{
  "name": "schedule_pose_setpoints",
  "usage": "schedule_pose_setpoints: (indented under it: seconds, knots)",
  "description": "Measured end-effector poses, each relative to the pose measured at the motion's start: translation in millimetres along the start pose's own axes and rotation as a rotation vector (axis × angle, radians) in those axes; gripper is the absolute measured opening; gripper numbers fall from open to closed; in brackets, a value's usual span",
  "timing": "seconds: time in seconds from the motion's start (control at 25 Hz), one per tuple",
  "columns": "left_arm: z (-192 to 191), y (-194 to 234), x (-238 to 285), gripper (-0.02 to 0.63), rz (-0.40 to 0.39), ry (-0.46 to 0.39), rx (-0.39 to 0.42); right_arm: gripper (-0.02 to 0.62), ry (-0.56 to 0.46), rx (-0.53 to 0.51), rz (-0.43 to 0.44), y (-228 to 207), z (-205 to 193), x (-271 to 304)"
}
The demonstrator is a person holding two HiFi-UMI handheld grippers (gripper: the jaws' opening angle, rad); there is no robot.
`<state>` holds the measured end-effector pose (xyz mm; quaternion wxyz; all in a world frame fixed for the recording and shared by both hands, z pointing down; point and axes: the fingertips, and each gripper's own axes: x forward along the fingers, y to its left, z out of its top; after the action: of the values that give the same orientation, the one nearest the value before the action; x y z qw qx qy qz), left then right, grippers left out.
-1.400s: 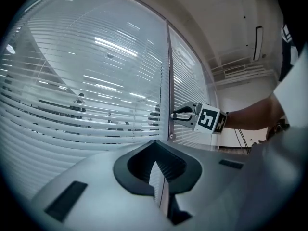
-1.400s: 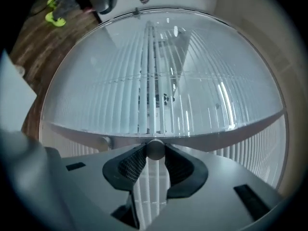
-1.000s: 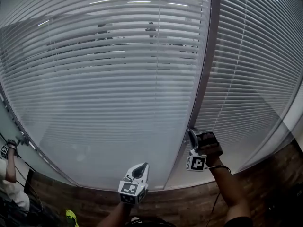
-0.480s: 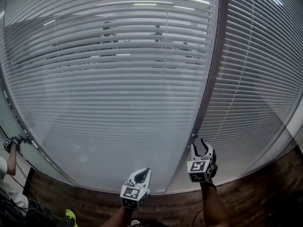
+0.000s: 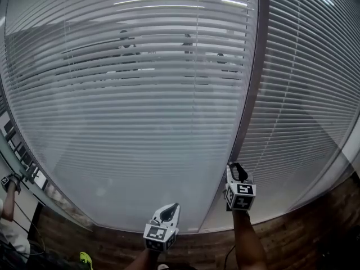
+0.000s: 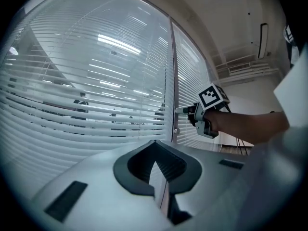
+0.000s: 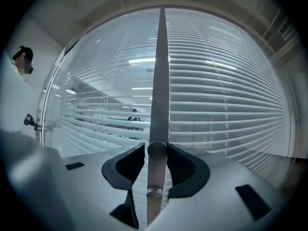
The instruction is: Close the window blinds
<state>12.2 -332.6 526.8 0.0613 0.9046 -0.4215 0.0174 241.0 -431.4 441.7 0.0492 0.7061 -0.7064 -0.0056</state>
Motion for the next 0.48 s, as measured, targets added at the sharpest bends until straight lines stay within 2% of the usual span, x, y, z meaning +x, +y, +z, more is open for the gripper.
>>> schedule_pose_setpoints:
  seconds: [0.04, 0.48]
  knots:
    - [0.1, 1.4, -0.1, 0.0, 0.003, 0.0, 0.0, 0.13, -0.009, 0.004, -0.007, -1.2, 1.4, 0.2]
    - [1.2, -2.1, 2.4, 0.0, -0.004, 0.003, 0.01, 0.126, -0.024, -0.021, -0.01, -0.5, 2.8, -0.7]
